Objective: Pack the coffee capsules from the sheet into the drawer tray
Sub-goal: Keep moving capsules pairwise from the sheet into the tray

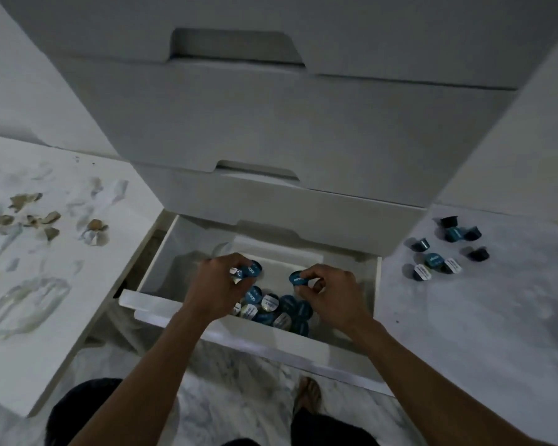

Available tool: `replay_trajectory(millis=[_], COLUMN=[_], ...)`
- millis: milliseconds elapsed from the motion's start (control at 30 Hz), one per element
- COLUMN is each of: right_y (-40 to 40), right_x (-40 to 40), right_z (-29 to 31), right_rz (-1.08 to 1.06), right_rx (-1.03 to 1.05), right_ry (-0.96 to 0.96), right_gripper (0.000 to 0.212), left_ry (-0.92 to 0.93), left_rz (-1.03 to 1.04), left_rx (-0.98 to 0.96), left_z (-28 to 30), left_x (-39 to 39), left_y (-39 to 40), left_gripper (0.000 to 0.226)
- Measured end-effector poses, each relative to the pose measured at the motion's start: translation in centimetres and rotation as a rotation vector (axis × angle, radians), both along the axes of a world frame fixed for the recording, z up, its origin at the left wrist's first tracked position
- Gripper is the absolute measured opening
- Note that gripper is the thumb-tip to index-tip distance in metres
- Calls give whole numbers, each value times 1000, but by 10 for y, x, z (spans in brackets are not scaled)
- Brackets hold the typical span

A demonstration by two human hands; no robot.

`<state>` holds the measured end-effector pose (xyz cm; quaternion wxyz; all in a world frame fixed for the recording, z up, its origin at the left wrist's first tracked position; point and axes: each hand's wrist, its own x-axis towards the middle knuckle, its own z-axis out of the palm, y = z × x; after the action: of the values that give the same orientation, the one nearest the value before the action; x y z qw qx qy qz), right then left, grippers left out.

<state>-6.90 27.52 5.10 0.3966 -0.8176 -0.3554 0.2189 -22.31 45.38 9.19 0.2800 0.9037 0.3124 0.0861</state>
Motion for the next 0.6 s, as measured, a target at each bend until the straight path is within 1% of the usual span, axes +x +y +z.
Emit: replay_trajectory(millis=[133,267,433,600], right_y=[21,44,61,66], right_x=[7,11,12,11], right_z=[-17,-34,-42,-45], right_rz=[-1,36,80,102], right_rx=[-57,-143,-240,-273], right_ry=[37,40,-36,-57], right_gripper=[14,15,24,24], left_ry=[127,204,230,213], left_rz=[-71,-192,-246,-323], left_rx=[-12,-70,-89,-100], left_z=[-25,-49,-64,-73], left_x=[26,44,56,60], left_y=[19,37,48,52], left_gripper=[25,25,25,24])
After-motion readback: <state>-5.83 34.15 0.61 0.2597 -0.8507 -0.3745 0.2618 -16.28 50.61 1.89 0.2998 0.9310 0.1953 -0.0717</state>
